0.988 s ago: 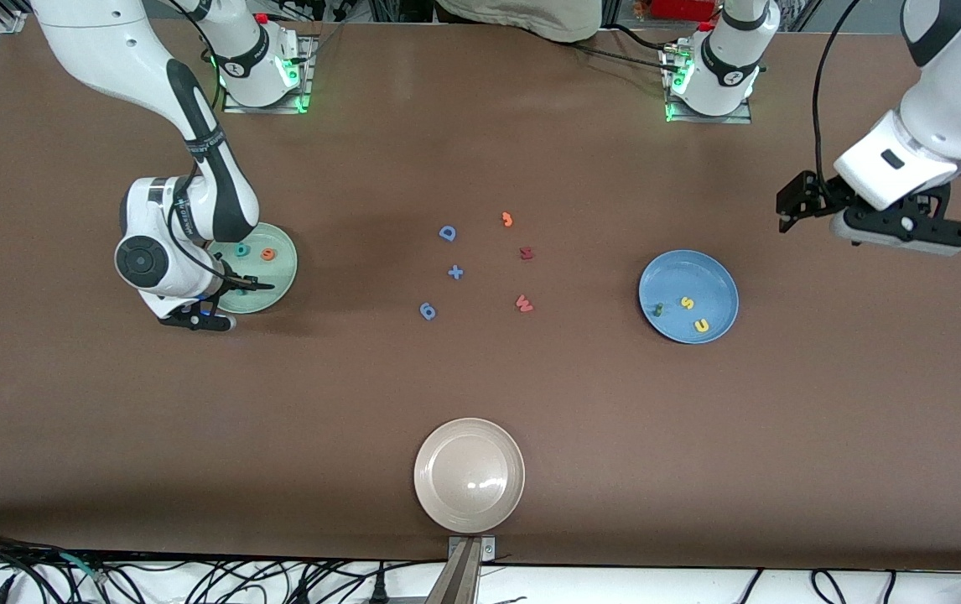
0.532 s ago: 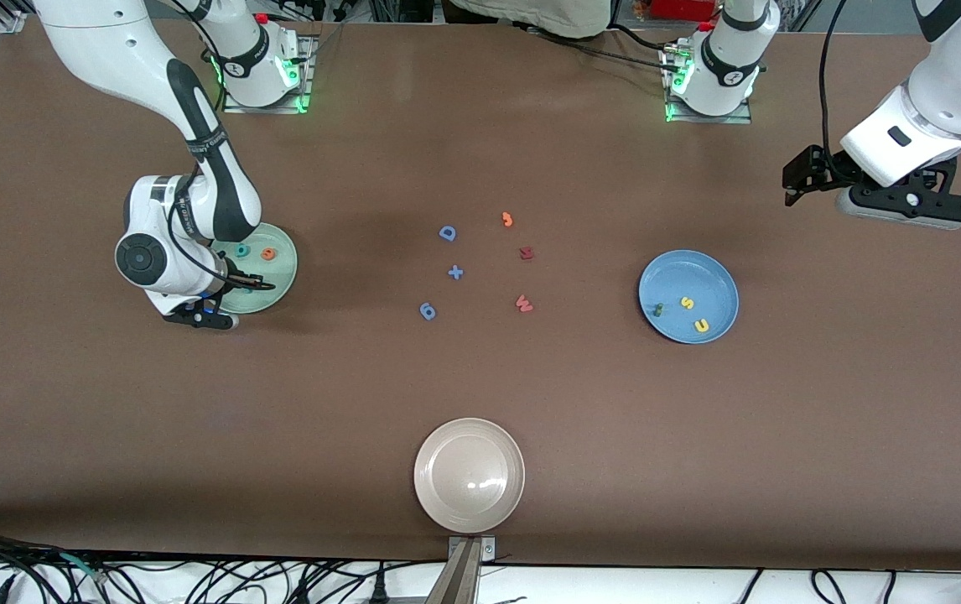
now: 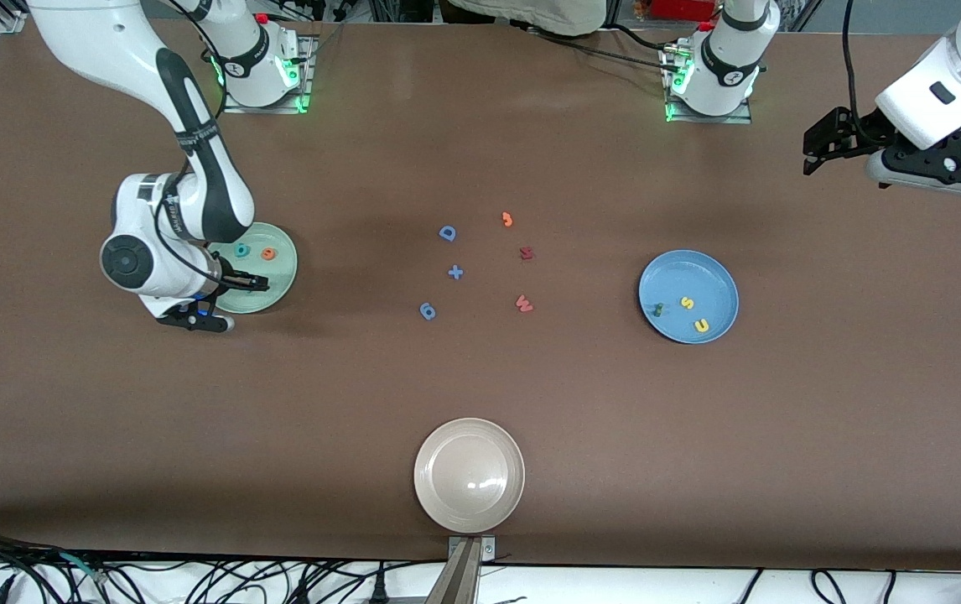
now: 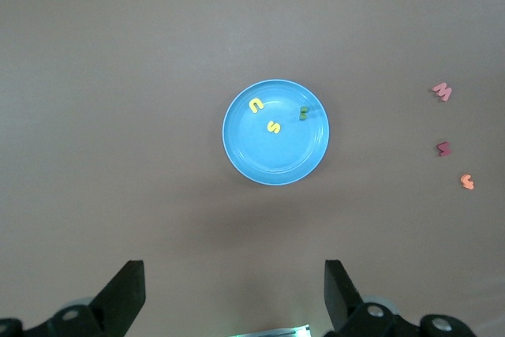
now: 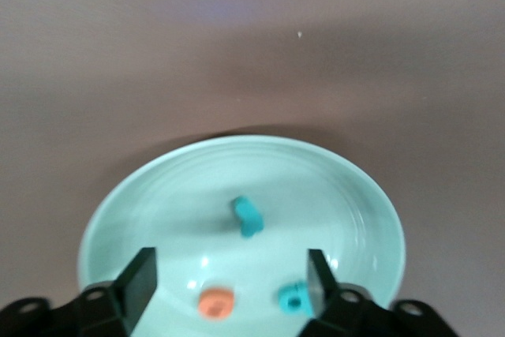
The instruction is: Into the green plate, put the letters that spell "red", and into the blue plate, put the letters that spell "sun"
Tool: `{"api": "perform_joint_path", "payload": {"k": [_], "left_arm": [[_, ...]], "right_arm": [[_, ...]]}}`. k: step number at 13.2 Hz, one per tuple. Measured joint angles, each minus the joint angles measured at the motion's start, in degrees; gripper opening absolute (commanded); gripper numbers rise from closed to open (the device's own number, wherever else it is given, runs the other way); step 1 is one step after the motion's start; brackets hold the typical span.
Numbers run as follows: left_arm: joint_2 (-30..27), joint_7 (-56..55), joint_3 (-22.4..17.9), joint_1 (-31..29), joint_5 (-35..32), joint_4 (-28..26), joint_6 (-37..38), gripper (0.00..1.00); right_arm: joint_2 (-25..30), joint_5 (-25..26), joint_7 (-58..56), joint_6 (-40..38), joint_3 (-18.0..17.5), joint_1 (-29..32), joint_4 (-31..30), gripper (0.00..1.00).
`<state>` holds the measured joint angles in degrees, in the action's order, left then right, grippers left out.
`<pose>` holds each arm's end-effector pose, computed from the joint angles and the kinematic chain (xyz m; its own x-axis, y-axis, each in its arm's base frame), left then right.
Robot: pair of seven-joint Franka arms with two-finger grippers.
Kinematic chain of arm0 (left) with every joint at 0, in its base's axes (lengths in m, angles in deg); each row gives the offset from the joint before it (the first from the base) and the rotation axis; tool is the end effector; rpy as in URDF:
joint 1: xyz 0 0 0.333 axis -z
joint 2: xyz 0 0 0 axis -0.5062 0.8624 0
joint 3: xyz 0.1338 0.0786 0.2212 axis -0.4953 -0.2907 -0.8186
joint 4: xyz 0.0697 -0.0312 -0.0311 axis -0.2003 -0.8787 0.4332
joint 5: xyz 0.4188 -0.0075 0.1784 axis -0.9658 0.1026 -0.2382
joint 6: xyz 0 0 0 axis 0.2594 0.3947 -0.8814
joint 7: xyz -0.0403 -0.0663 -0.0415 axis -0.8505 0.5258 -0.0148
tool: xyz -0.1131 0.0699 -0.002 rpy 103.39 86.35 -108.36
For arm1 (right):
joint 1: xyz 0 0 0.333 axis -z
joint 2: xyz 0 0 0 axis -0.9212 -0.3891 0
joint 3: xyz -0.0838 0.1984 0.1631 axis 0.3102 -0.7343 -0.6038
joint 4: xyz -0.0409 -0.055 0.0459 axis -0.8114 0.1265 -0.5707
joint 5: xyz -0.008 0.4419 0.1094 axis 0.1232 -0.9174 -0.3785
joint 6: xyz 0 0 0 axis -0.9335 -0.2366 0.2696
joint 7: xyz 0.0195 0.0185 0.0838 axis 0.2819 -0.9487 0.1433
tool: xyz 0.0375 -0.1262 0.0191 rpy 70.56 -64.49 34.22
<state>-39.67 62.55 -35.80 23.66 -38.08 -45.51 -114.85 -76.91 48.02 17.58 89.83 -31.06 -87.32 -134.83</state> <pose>0.5829 -0.0705 0.5442 0.9797 -0.1837 -0.0807 -0.1844 -0.9828 -0.0019 0.5861 0.0554 0.1168 0.9511 -0.1391 -0.2758 -0.1255 -0.9899 0.0666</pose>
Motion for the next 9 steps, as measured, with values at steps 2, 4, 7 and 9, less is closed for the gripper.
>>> {"api": "perform_joint_path", "payload": {"k": [2, 4, 7, 9], "left_arm": [[2.2, 0.3, 0.0, 0.0, 0.0, 0.0, -2.0, 1.00], [4.5, 0.5, 0.0, -0.1, 0.0, 0.4, -5.2, 1.00], [6.7, 0.5, 0.0, -0.3, 0.0, 2.7, -6.0, 1.00], [7.1, 0.5, 0.0, -0.4, 0.0, 3.8, -5.9, 1.00]], "right_arm": [[1.3, -0.1, 0.0, -9.7, 0.6, 0.0, 6.8, 0.99], [2.3, -0.2, 0.0, -16.9, 1.3, 0.0, 12.5, 0.99], [3.6, -0.2, 0.0, -26.1, 2.7, 0.0, 20.3, 0.99], [4.5, -0.2, 0.0, -31.8, 4.3, 0.0, 25.2, 0.99]]}}
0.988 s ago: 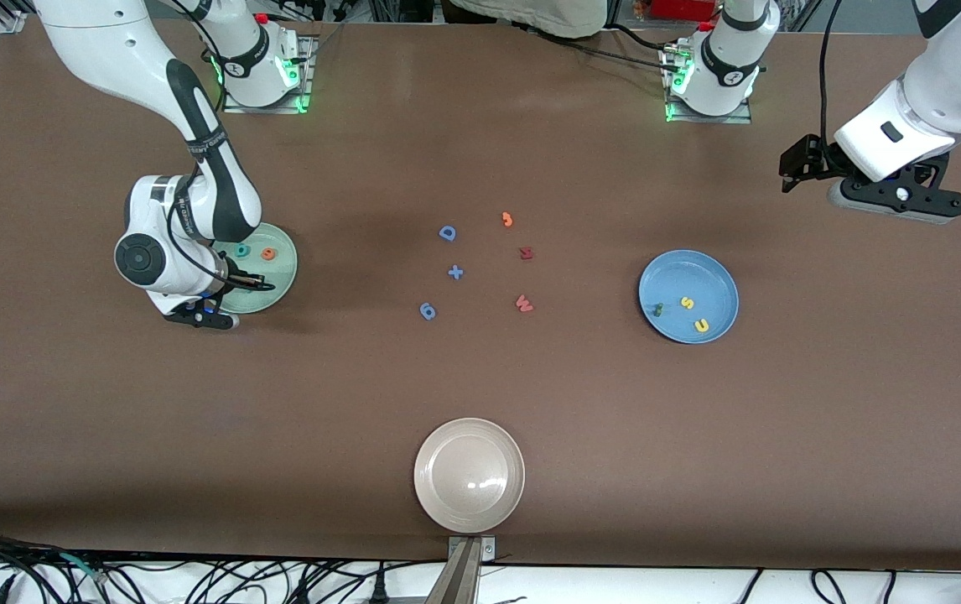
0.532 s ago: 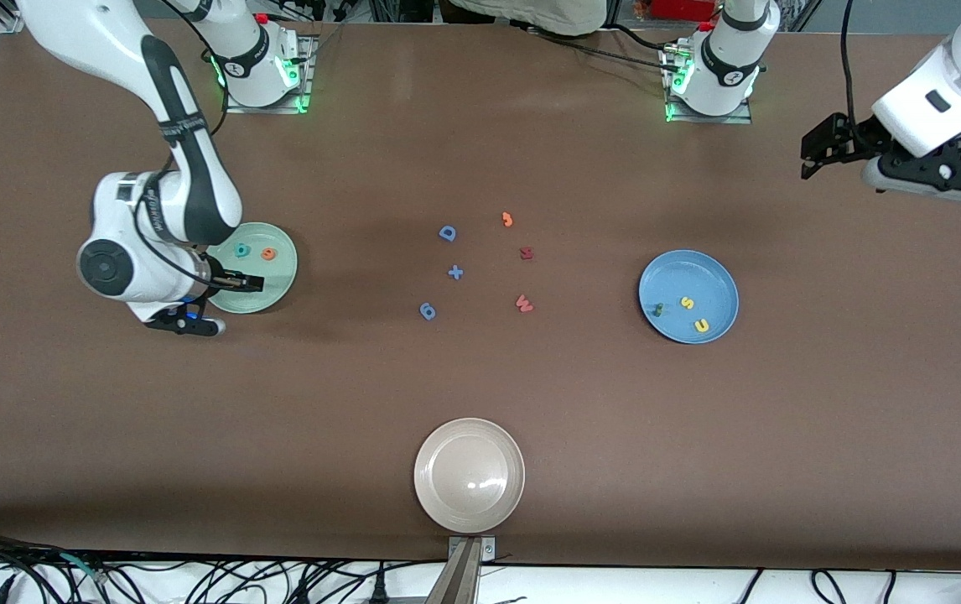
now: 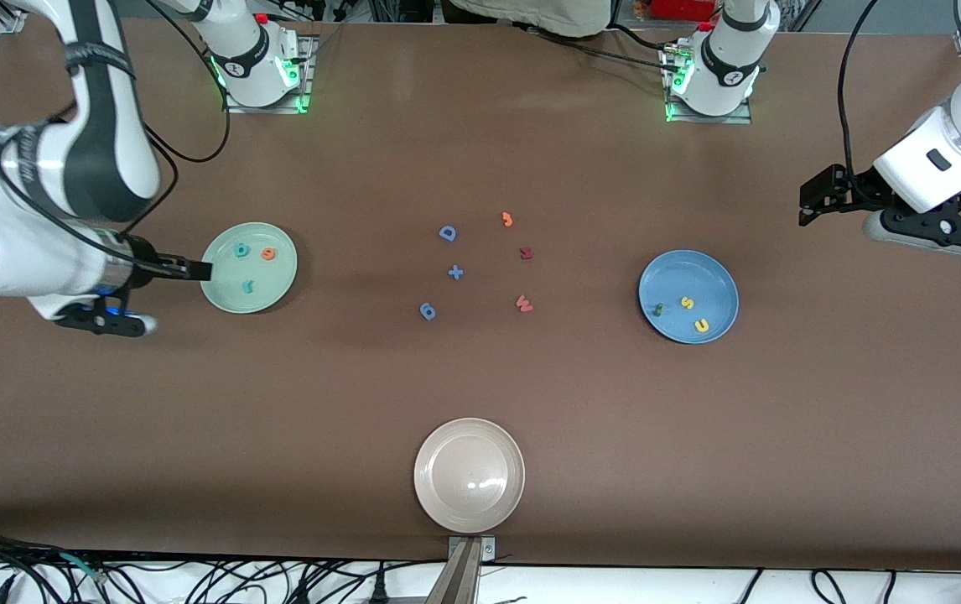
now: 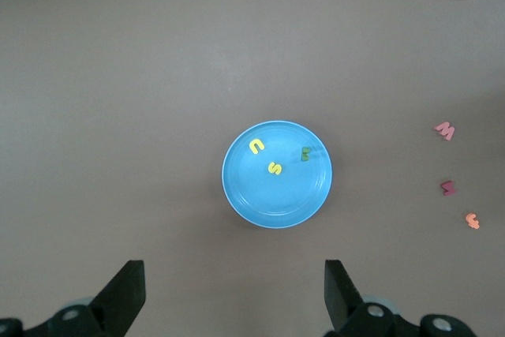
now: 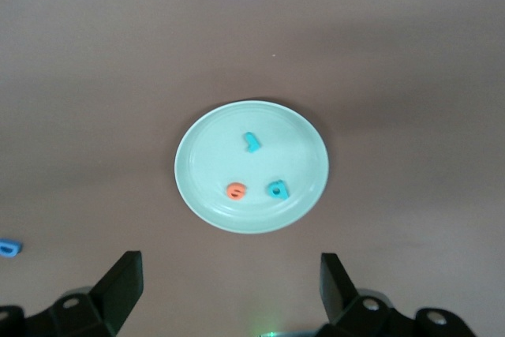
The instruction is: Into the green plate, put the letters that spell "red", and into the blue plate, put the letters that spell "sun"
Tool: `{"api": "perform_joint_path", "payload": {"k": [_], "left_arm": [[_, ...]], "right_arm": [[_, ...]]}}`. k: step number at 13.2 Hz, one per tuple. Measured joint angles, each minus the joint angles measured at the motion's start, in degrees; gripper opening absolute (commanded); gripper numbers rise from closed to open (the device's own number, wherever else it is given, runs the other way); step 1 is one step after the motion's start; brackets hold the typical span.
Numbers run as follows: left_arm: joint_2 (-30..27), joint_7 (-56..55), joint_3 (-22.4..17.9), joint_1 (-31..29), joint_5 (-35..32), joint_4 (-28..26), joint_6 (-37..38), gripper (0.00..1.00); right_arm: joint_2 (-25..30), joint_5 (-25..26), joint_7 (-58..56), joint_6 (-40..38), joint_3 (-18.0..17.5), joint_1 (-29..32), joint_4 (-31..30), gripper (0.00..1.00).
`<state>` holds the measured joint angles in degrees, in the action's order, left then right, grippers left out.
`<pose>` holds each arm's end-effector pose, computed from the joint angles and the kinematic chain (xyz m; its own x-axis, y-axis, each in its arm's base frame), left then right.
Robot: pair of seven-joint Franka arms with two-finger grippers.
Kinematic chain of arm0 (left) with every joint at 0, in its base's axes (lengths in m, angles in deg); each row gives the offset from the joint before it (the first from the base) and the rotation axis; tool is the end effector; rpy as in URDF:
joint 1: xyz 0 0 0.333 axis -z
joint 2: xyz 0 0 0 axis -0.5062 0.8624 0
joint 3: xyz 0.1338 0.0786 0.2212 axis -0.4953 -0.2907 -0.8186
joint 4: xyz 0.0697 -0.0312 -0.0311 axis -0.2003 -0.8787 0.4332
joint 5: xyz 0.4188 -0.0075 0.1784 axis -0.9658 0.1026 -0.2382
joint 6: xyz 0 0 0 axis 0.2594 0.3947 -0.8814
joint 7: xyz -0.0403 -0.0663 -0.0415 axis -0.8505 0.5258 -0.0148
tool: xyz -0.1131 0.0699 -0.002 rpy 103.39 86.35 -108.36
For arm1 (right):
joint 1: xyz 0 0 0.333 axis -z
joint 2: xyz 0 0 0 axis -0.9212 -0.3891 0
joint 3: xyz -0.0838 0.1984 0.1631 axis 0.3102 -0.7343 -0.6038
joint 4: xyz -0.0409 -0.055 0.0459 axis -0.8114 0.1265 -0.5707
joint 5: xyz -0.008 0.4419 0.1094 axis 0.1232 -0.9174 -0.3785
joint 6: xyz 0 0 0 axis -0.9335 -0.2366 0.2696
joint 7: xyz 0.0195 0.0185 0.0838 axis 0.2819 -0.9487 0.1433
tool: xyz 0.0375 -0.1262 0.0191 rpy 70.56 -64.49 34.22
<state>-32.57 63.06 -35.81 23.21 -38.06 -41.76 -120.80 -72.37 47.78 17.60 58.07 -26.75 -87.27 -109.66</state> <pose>0.6267 -0.0649 0.5139 0.9821 -0.1860 -0.0299 -0.1854 -0.9824 0.0232 0.6554 0.0436 0.3457 0.9365 -0.1568 -0.3136 -0.1521 -0.9876 0.0396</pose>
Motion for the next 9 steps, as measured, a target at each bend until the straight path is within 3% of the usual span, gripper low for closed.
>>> {"api": "perform_joint_path", "payload": {"k": [6, 8, 9], "left_arm": [[0.0, 0.0, 0.5, 0.1, 0.0, 0.7, 0.1, 1.00], [0.0, 0.0, -0.7, 1.4, 0.0, 0.7, 0.2, 1.00], [0.1, 0.0, -2.3, 2.9, 0.0, 0.7, 0.3, 1.00]], "right_arm": [[7.5, 0.0, -0.3, -4.5, 2.8, 0.1, 4.8, 1.00], [10.1, 0.0, -0.3, -5.6, 2.3, 1.9, 4.7, 1.00], [11.0, 0.0, -0.5, -5.9, 0.4, 4.5, 4.6, 1.00]]}}
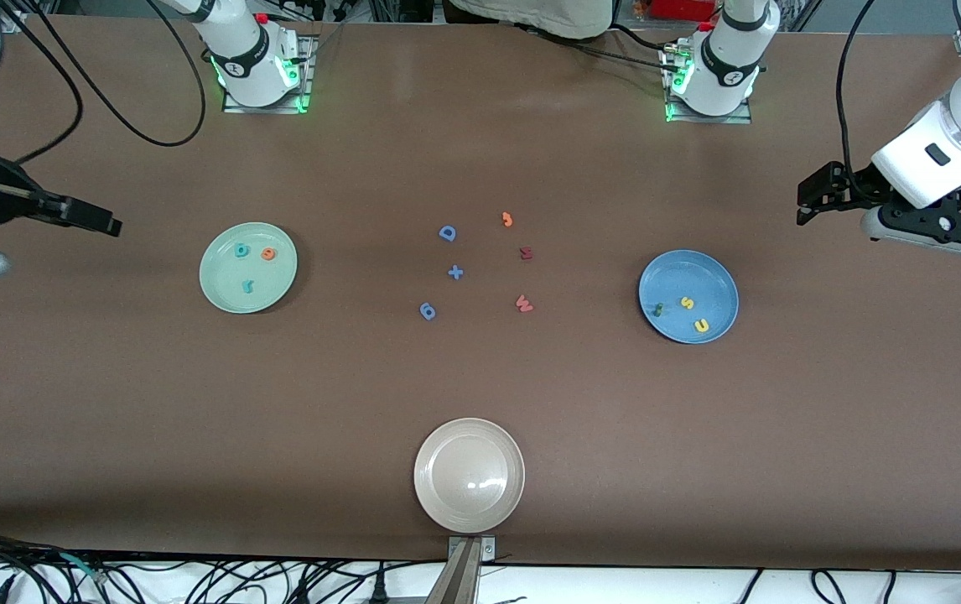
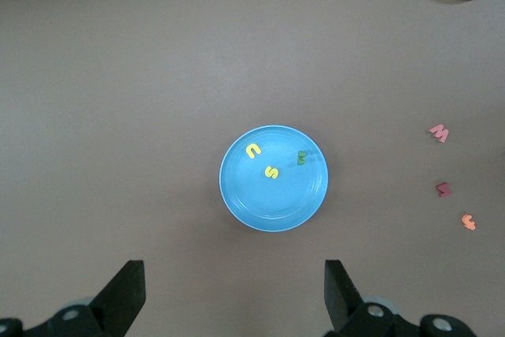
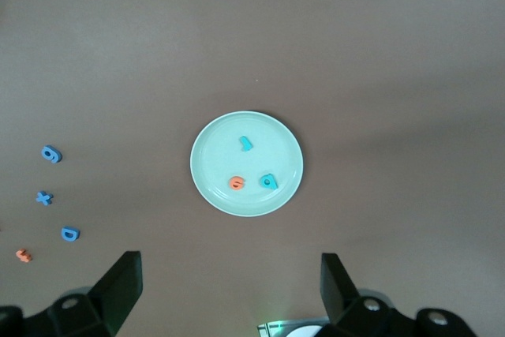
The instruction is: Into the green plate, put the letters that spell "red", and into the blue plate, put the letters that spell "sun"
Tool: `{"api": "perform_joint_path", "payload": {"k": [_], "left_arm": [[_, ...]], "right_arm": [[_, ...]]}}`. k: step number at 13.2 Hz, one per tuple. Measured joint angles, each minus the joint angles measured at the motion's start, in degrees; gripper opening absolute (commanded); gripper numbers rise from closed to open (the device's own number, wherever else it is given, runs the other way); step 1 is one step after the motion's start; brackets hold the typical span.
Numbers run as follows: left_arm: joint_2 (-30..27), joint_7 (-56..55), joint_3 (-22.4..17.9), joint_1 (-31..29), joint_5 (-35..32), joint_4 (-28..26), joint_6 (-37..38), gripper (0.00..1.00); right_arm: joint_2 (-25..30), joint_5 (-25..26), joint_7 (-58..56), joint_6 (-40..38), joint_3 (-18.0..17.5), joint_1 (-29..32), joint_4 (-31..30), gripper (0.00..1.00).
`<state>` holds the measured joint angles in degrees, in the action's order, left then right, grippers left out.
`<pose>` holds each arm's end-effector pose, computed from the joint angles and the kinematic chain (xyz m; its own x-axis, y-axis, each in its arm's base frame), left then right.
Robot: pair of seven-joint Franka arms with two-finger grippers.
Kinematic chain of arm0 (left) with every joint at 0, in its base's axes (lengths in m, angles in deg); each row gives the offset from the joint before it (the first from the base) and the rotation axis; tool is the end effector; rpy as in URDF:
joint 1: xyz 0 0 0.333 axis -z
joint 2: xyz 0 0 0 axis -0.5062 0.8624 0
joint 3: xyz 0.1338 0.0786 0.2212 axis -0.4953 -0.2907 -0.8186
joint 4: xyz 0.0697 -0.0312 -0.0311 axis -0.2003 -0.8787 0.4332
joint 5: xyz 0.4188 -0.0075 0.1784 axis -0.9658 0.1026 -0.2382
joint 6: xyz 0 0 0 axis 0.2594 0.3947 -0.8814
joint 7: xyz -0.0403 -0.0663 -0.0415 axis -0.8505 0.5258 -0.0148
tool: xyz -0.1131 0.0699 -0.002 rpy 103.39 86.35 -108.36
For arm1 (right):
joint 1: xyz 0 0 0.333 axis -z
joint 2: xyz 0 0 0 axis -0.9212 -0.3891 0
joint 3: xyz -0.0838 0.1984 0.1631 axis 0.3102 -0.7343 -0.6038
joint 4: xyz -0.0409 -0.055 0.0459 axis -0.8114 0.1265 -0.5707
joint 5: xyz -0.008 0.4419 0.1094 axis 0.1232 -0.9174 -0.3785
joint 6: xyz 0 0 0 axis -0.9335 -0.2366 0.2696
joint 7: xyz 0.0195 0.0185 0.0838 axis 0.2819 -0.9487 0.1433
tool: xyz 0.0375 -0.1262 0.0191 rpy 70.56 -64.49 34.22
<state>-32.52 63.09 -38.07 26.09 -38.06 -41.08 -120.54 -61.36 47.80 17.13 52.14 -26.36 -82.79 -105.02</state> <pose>0.6265 -0.0720 0.5191 0.9801 -0.1971 -0.0240 -0.1966 -0.9802 0.0212 0.6368 -0.0126 0.5012 0.9638 -0.2043 -0.1712 -0.2157 -0.9751 -0.0511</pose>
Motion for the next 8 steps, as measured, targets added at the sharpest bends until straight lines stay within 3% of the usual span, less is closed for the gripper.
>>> {"api": "perform_joint_path", "payload": {"k": [3, 6, 8], "left_arm": [[0.3, 0.0, -3.3, 3.7, 0.1, -0.2, 0.1, 1.00], [0.2, 0.0, -3.7, 3.9, 2.8, -0.2, 0.3, 1.00], [0.2, 0.0, -3.8, 3.9, 2.8, -0.1, 0.5, 1.00]], "right_arm": [[2.1, 1.2, -0.2, -0.1, -7.0, 8.1, -0.6, 1.00], [5.5, 4.9, -0.4, 2.5, -13.9, 13.8, -4.9, 1.00], [7.7, 5.3, -0.4, 4.9, -15.8, 15.1, -8.4, 1.00]]}}
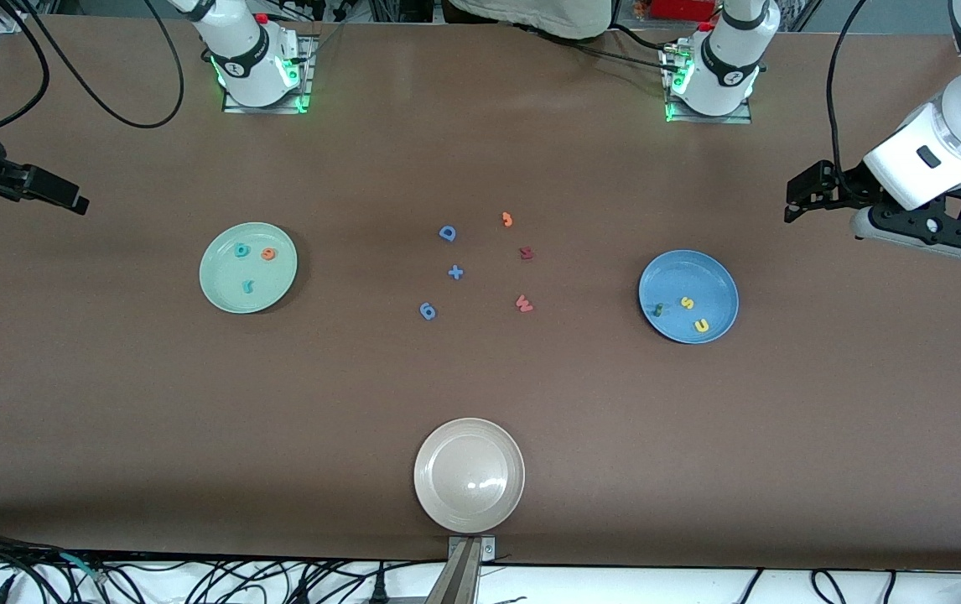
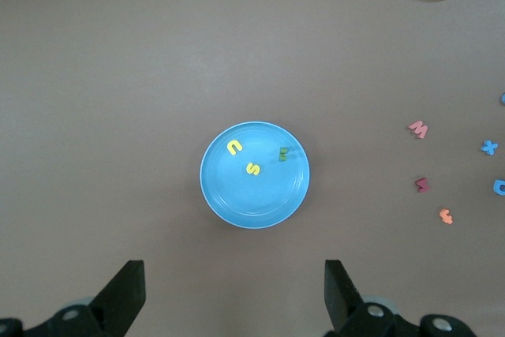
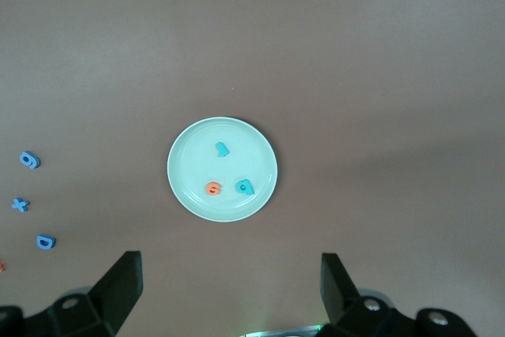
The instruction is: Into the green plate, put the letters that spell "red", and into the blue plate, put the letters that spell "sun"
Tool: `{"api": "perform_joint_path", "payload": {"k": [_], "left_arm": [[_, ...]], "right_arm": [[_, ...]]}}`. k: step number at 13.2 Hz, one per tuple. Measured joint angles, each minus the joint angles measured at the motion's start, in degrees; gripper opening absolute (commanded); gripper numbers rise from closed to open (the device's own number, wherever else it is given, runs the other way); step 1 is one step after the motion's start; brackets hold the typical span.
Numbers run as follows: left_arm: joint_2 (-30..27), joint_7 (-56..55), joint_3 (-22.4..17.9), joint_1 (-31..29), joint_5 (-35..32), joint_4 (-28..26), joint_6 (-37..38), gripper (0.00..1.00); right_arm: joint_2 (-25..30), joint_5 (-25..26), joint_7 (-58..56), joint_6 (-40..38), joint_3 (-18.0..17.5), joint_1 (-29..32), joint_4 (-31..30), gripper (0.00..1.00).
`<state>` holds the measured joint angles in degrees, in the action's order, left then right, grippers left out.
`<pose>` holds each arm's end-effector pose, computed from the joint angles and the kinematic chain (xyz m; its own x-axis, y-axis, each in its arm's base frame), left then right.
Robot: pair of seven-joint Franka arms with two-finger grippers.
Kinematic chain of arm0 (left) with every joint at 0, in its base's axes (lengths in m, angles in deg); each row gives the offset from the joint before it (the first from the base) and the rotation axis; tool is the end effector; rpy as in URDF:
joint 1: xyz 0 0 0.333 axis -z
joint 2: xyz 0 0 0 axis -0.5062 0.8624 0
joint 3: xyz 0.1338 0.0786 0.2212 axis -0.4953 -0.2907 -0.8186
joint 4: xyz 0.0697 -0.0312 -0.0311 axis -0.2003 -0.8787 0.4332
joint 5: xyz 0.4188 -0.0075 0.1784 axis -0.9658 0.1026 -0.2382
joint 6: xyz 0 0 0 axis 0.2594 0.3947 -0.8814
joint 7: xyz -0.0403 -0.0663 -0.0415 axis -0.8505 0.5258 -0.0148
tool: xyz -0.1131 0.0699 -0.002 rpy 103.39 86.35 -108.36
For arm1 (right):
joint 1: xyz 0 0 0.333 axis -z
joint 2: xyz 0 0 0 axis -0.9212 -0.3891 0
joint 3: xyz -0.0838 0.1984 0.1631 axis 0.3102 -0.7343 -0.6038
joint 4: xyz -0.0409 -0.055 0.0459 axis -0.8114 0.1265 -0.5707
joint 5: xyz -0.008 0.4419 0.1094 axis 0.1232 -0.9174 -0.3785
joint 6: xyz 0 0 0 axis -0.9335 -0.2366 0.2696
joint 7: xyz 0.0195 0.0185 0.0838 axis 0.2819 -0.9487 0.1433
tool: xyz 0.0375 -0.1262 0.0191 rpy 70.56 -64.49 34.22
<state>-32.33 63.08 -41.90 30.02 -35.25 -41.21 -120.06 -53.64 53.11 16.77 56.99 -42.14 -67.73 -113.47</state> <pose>0.6250 -0.0799 0.5151 0.9797 -0.1973 -0.0345 -0.1946 -0.9785 0.0686 0.6128 -0.0270 0.5092 0.9755 -0.1949 -0.1024 -0.1977 -0.9801 -0.0174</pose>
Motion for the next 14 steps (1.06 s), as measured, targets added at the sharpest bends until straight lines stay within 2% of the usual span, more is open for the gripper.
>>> {"api": "perform_joint_path", "payload": {"k": [6, 14], "left_arm": [[0.0, 0.0, -0.1, 0.0, -1.2, 0.0, 0.1, 1.00], [0.0, 0.1, -0.3, 0.0, -1.2, 0.0, 0.3, 1.00]], "right_arm": [[1.5, 0.2, 0.0, -0.3, -2.9, 0.2, -0.9, 1.00], [1.9, 0.1, 0.3, 0.2, -3.0, 0.4, -0.1, 1.00]]}}
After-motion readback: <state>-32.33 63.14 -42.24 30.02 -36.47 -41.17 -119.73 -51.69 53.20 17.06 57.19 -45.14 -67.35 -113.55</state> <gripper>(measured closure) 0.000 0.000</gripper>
